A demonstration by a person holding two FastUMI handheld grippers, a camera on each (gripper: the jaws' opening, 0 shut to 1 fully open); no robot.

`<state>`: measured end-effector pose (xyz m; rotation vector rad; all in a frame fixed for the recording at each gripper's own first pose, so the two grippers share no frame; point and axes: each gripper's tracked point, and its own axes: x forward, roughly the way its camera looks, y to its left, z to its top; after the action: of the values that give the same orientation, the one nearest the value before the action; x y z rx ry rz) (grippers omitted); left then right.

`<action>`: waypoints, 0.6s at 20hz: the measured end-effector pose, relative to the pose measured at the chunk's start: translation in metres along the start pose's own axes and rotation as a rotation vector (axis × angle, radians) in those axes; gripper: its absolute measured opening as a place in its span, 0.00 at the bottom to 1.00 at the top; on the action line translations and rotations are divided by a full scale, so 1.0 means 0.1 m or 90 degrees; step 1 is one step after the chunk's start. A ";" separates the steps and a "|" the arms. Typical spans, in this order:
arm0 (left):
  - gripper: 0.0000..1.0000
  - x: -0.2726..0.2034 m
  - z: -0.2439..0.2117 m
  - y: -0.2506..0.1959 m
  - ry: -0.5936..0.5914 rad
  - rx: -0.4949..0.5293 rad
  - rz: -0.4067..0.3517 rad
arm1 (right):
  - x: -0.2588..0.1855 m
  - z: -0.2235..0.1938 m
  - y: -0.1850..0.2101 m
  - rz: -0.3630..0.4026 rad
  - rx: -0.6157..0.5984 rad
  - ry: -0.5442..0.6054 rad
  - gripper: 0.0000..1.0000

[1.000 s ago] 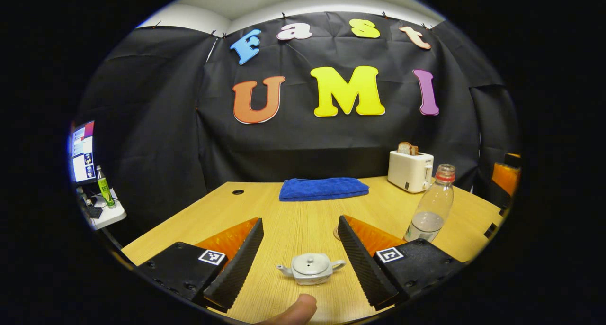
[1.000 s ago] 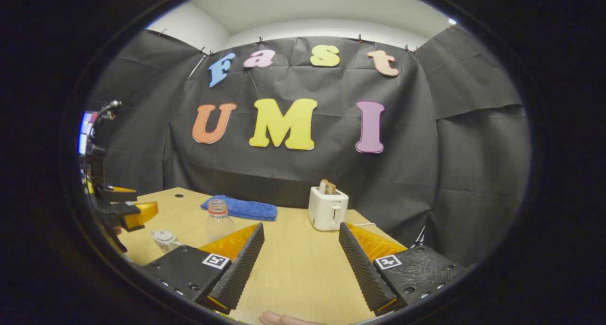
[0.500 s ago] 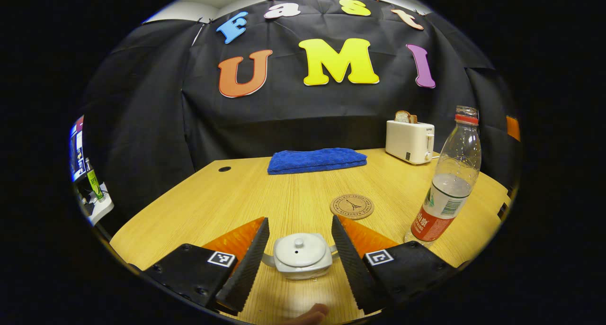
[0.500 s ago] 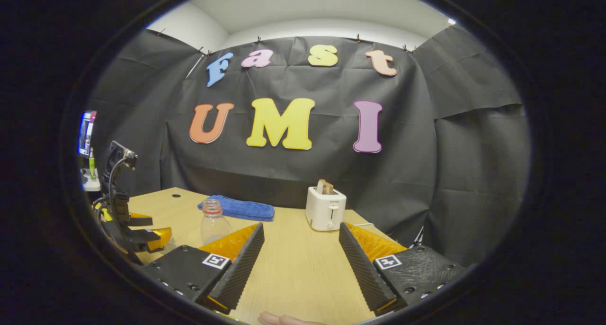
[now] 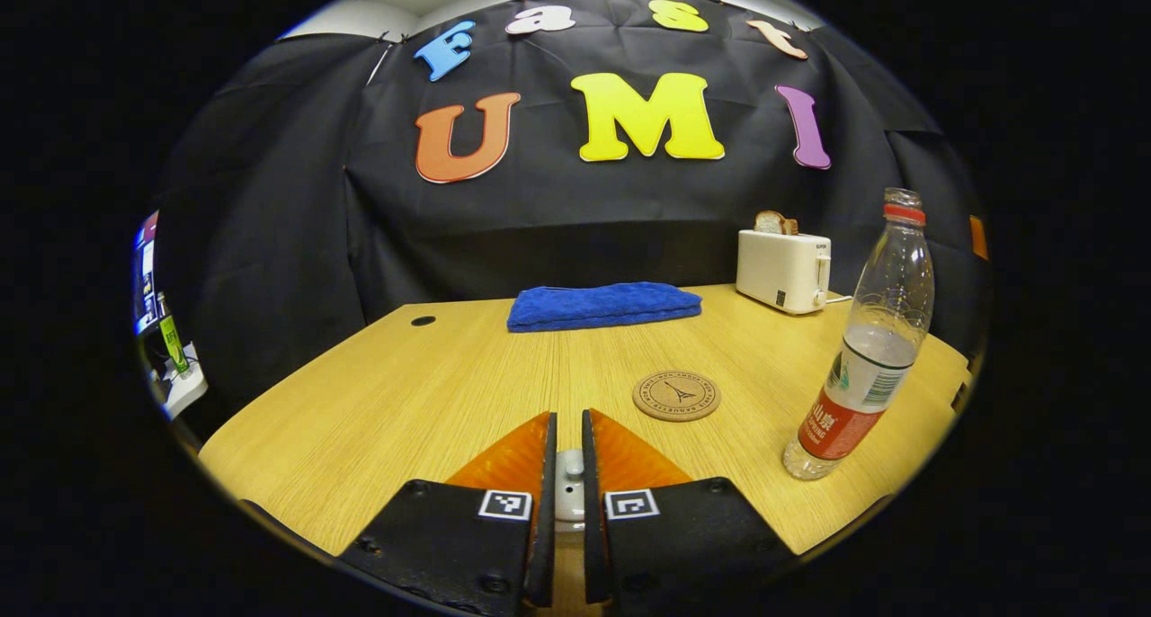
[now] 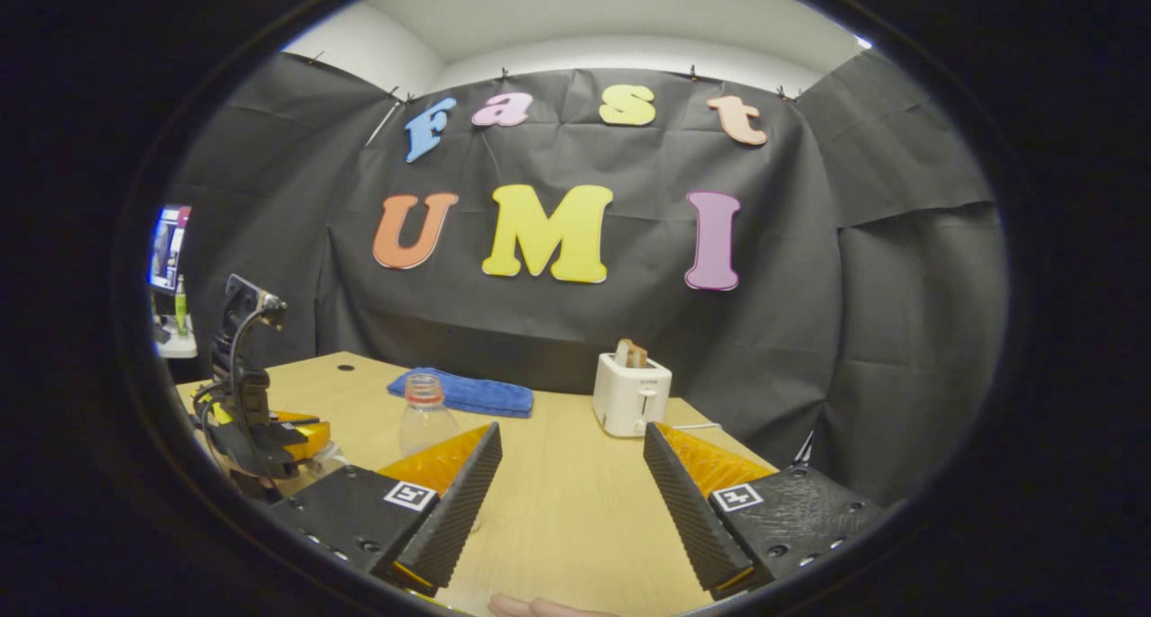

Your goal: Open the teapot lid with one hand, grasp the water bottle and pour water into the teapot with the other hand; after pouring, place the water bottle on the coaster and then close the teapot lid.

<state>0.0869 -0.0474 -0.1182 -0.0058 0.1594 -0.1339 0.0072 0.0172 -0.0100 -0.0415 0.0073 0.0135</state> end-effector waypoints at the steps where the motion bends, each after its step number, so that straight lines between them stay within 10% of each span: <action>1: 0.13 0.01 0.00 0.00 -0.002 0.000 0.002 | 0.00 -0.02 0.02 0.003 -0.002 0.002 0.95; 12: 0.03 -0.31 0.51 0.15 -0.072 -0.008 0.010 | 0.01 -0.24 0.49 0.073 0.028 0.037 0.95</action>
<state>0.0664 -0.0285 -0.0631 -0.0245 0.0473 -0.1162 0.0073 0.0655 -0.0360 0.0021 0.0682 0.1268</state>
